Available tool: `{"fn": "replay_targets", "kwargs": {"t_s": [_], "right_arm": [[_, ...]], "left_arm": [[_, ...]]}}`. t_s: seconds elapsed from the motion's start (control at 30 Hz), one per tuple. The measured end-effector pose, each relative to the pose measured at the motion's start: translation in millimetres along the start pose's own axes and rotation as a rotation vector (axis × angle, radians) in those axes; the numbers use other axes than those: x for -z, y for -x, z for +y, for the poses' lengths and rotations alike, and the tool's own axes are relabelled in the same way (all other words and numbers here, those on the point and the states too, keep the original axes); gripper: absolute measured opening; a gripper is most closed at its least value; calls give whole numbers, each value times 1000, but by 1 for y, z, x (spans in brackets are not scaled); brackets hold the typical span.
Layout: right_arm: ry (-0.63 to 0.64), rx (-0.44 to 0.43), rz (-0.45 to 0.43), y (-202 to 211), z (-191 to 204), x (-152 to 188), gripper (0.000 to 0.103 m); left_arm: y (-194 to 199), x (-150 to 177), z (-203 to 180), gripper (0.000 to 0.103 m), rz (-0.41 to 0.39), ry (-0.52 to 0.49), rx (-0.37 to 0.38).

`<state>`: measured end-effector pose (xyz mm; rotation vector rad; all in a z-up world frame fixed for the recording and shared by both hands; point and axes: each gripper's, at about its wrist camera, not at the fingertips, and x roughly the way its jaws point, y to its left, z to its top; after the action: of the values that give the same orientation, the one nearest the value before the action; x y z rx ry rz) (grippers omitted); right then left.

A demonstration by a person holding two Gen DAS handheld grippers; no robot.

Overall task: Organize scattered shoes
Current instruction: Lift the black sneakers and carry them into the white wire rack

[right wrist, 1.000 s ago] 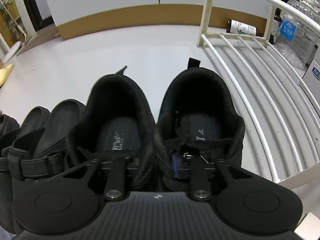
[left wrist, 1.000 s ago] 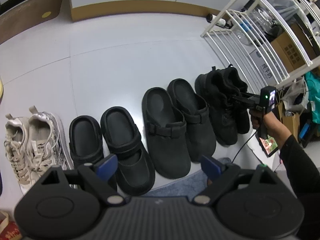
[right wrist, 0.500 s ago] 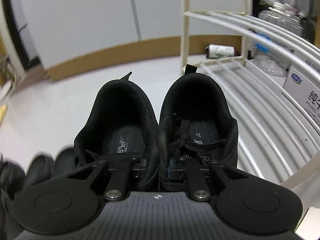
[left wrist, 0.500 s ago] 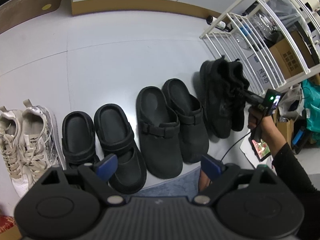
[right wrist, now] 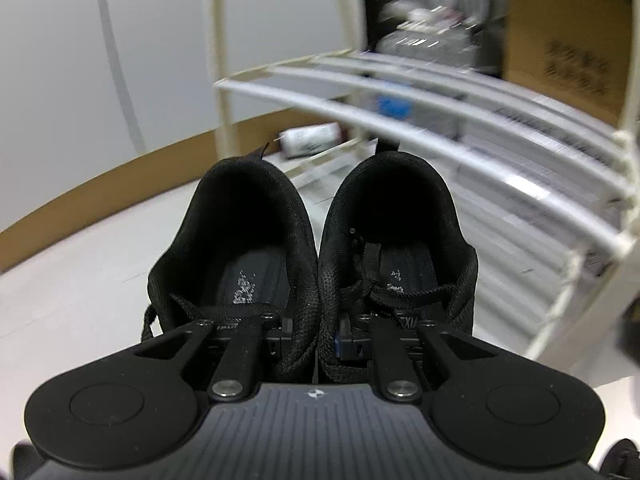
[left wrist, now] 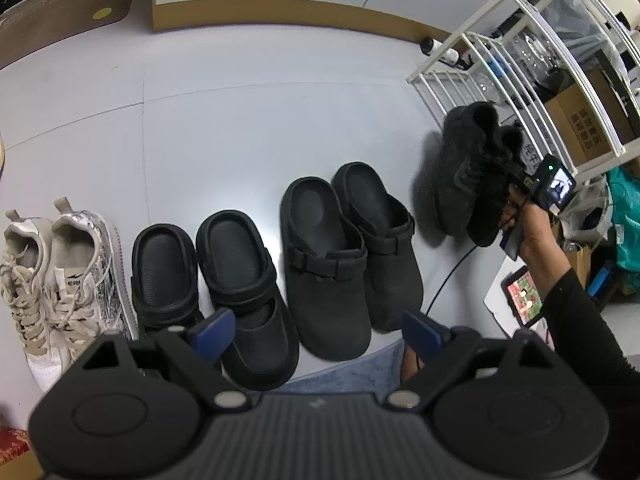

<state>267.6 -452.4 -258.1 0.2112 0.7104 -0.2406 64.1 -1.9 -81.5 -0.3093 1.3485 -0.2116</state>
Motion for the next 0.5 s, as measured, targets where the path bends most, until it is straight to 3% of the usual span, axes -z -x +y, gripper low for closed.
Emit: {"fn": "replay_targets", "kwargs": {"t_s": [0.27, 0.5], "right_arm": [[-148, 190, -69, -26, -4, -20, 16], [-177, 297, -143, -36, -4, -32, 16]], "left_arm": [[0, -1, 0, 92, -4, -1, 2], [-1, -2, 1, 92, -4, -2, 3]]}}
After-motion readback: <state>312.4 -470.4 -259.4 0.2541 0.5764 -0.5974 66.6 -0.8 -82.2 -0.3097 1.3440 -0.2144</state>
